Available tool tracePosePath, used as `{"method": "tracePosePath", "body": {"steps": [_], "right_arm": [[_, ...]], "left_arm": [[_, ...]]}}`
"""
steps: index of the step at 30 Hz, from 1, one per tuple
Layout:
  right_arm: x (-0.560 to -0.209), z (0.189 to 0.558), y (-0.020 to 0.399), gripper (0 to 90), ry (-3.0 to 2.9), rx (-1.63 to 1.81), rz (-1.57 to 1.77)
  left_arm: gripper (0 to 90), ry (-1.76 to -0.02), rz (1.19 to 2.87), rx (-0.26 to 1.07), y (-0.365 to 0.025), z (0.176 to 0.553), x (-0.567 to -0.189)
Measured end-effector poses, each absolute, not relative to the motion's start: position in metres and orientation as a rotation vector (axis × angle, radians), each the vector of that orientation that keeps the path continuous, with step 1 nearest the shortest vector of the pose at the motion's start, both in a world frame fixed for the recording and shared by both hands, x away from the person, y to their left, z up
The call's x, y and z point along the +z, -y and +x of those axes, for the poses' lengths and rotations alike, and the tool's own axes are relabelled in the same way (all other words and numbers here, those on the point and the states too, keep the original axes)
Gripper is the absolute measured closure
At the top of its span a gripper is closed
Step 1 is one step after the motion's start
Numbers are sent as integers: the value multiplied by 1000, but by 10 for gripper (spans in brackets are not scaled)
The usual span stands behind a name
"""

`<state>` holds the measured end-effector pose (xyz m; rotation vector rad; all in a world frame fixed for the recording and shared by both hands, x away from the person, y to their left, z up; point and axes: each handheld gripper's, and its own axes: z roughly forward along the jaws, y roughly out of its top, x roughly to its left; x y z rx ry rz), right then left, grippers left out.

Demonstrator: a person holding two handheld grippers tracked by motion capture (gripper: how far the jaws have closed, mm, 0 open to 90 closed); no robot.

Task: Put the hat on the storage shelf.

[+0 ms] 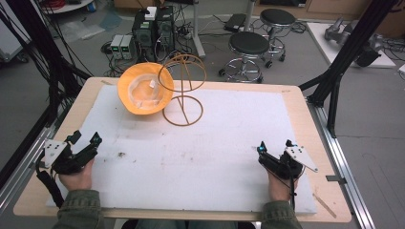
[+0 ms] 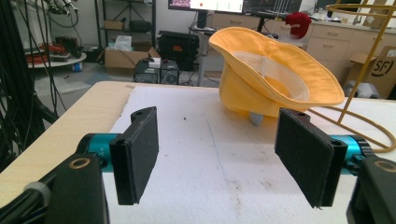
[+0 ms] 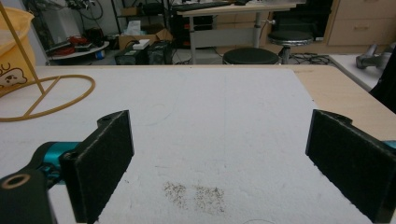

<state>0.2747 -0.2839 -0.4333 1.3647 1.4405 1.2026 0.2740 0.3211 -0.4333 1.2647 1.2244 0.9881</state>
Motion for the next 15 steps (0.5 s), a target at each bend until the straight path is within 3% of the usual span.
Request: {"method": "tracePosePath", "body": {"steps": [15], "right_arm": [[-433, 274, 284, 65, -1443, 1201, 1370]], "left_arm": [[307, -1224, 1261, 986, -321, 273, -433]]}}
